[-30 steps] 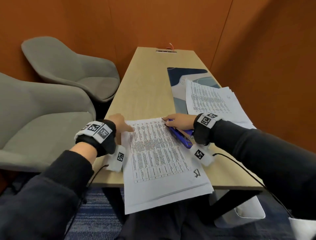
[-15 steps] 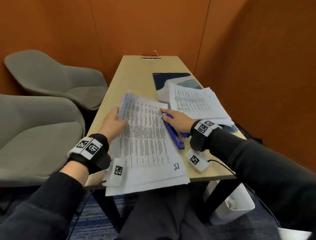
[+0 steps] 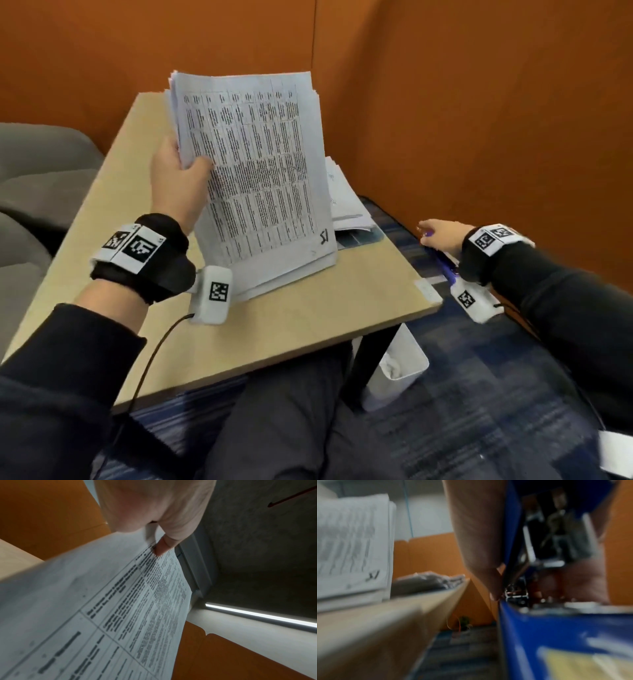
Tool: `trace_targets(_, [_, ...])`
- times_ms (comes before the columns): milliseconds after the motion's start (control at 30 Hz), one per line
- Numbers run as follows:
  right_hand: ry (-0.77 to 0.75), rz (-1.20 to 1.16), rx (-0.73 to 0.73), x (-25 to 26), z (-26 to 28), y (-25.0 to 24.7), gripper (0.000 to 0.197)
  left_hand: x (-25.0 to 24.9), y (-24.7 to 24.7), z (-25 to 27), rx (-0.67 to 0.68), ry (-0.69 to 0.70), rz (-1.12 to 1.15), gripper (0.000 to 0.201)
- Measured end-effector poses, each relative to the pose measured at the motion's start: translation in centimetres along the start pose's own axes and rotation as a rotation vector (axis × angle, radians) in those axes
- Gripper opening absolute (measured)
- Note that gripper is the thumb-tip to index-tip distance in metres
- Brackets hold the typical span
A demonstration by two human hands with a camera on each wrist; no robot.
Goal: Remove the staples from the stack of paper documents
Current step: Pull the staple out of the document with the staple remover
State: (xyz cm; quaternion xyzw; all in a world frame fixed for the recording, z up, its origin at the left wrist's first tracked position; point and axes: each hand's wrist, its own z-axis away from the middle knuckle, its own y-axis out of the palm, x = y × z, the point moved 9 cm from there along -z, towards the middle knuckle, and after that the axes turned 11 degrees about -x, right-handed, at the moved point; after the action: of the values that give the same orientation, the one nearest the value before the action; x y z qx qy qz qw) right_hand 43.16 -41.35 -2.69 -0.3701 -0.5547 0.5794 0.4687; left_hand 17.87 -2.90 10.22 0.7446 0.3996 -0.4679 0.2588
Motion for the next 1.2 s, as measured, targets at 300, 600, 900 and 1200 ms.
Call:
trace_targets(300, [0.077,0.322,0.433,-7.8,3.7,11.1,0.055,0.9,6.2,-0.6,0.063,-0.047,0.033,0.042])
trace_targets(600, [0.157,0.159,0.342,-9.5,2.7,12.4,0.075,1.4,8.8,-0.3,0.073,-0.033,0.060,0.041])
trace_targets(900, [-0.265,-0.618,-0.166,5.0,3.3,-5.6,0.031,0.2,7.7,-2.0,-0.059,0.067,-0.073,0.022])
trace_targets(1200, [-0.621,-0.010,0.132,16.1,7.1,1.9,0.041,-3.3,6.1,-2.5,-0.063,0.245,-0.054,0.024])
